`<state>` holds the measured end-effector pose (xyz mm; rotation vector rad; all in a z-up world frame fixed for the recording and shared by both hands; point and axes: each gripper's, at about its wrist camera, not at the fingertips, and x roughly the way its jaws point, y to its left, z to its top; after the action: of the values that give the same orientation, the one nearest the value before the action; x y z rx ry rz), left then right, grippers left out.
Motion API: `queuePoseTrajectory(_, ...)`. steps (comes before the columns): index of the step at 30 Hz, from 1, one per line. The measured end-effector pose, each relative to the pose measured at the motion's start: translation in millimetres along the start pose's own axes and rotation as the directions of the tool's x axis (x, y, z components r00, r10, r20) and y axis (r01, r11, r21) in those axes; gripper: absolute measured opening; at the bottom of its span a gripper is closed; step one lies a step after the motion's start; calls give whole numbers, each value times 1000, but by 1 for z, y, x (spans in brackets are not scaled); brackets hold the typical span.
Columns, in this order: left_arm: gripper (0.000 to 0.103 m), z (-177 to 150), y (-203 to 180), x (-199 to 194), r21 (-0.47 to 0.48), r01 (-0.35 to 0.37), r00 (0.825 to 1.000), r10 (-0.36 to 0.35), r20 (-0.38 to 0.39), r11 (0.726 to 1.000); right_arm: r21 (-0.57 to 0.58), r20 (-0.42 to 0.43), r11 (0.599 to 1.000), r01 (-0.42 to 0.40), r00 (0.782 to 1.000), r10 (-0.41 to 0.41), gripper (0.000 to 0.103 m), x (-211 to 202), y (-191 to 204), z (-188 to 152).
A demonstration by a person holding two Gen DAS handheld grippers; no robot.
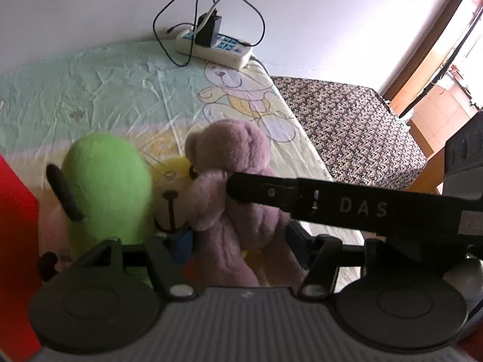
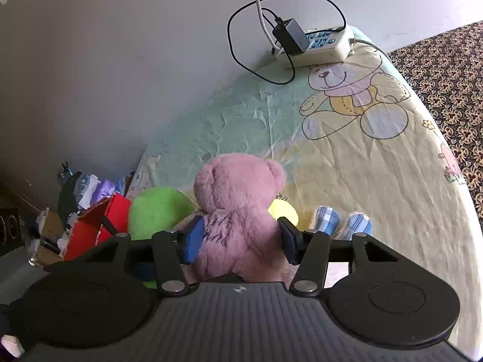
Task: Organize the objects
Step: 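Grip the mauve teddy bear with both grippers and lift it off the bed, then carry the teddy bear with both grippers over the red box and lower it in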
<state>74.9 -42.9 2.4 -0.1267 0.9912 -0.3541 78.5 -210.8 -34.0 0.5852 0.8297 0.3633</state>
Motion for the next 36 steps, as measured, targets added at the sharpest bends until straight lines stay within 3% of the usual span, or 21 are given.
queuePoseTrajectory(13,61,-15,-11,-50,27,11,994,-13,107,1000,-52,86,997,-54,995,59,53,-39,39,-6)
queuePoseTrajectory(24,61,-38,-1,-119,5,-49,970,47,239,999,-144,104,978,-153,980,168,53,-36,95,-17)
queuePoseTrajectory(36,61,-65,90,-180,-72,-114,939,131,319,991,-231,60,950,-211,971,230,53,30,193,-38)
